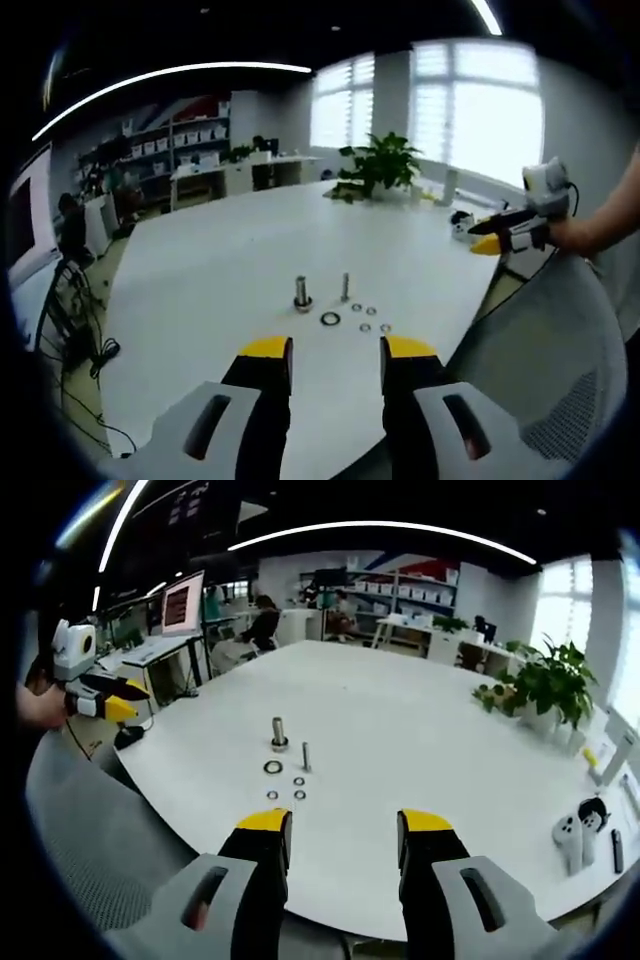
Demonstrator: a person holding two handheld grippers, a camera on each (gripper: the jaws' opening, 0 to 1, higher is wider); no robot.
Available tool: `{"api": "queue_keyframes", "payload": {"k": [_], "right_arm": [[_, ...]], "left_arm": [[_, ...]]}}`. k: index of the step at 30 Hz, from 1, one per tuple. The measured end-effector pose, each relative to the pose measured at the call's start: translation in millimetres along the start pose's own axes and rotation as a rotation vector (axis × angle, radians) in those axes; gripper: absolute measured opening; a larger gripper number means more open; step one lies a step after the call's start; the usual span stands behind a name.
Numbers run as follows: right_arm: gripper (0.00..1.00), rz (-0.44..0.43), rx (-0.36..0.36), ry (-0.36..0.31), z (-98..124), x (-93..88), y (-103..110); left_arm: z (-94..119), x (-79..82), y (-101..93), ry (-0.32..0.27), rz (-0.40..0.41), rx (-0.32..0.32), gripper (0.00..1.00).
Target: Place the washer onto the threaded stud by aligning its center hole with the stud, sliding it down to the base, and recovering from edge contact or off-axis alignment until the washer reaches the visible bottom stop.
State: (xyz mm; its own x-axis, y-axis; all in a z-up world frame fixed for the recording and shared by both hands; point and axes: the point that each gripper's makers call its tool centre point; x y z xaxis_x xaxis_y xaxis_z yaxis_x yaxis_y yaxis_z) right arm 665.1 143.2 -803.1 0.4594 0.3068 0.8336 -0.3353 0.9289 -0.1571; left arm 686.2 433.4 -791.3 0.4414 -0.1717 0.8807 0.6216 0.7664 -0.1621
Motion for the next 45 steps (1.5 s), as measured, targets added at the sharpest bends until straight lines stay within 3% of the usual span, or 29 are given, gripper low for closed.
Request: {"api": "queue_keyframes", "payload": {"k": [11,14,22,25,45], "right_arm": [[0.45,0.005,0.001,0.014,-0.4,-1.9,0.0],[0.45,0.014,0.011,0.025,-1.8,-3.6,3.0],[0.45,0.011,0.008,0.022,-1.5,-4.5,1.0],[0.45,0.014,0.008,0.018,-1.6,-3.3,1.2],[0.45,0.016,0.021,0.034,-2.9,-7.2,3.6]], "left_arm": [[1.2,4.0,2.6,-0.022,0.012,0.010,0.33],[1.0,-2.6,5.9,0.003,0.028,0.019,0.33],[1.1,-2.2,4.2,0.000,0.023,0.014,0.32],[1.6,2.6,4.4,-0.021,0.024,0.011,0.32],[0.9,-3.6,6.4,0.009,0.031,0.024,0.31]]}}
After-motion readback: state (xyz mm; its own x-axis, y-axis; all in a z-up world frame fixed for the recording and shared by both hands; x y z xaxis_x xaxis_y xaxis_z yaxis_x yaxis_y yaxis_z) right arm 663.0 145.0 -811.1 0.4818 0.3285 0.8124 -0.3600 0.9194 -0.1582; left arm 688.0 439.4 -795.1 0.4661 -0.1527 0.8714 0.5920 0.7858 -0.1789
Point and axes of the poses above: the point that each gripper's makers call its tool centre point, and the gripper's own axes: z roughly backward along the fingers, y roughly to its left, x roughly out of its top, and after that the axes turned 6 degrees about z, right-handed
